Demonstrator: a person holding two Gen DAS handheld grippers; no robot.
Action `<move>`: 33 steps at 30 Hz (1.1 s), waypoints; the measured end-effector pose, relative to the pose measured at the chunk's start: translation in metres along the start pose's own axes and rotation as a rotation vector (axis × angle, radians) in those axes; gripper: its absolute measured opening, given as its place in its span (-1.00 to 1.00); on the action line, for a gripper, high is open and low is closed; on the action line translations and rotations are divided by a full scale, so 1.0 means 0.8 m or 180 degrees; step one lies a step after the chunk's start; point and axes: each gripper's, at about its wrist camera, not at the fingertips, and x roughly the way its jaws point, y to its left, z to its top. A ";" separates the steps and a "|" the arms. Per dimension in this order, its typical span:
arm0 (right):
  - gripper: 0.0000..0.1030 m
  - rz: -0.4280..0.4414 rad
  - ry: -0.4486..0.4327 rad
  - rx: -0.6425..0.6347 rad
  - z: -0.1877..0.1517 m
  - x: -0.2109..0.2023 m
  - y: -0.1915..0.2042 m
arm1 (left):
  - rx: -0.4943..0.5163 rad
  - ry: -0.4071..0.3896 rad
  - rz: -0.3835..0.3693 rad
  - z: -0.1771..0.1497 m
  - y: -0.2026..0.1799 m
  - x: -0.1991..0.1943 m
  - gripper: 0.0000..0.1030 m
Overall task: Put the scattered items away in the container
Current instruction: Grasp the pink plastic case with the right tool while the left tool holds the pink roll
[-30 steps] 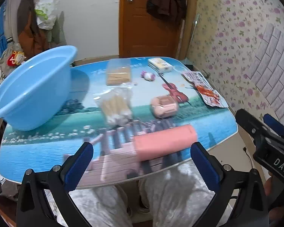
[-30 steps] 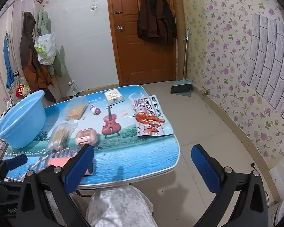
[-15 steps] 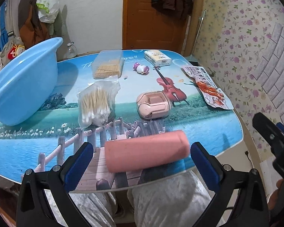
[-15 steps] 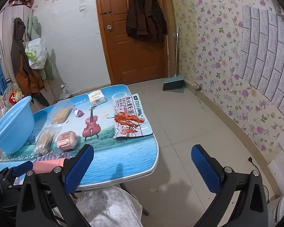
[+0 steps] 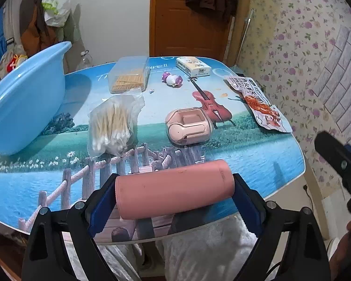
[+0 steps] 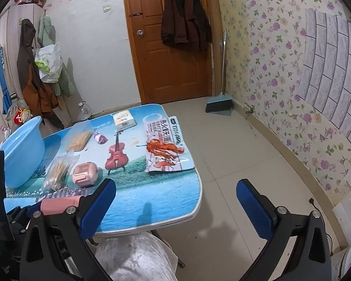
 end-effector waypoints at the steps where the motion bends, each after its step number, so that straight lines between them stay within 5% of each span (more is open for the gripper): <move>1: 1.00 0.0017 -0.0011 -0.0016 0.001 -0.001 0.002 | 0.0007 -0.0004 -0.0006 0.000 0.001 -0.001 0.78; 17: 1.00 0.0564 0.0071 -0.0318 0.022 0.033 0.071 | 0.0140 -0.0194 0.0039 -0.010 0.038 -0.033 0.77; 33: 0.99 0.0574 0.0380 -0.0788 0.015 0.095 0.149 | -0.0053 -0.0170 0.0146 -0.027 0.101 -0.035 0.78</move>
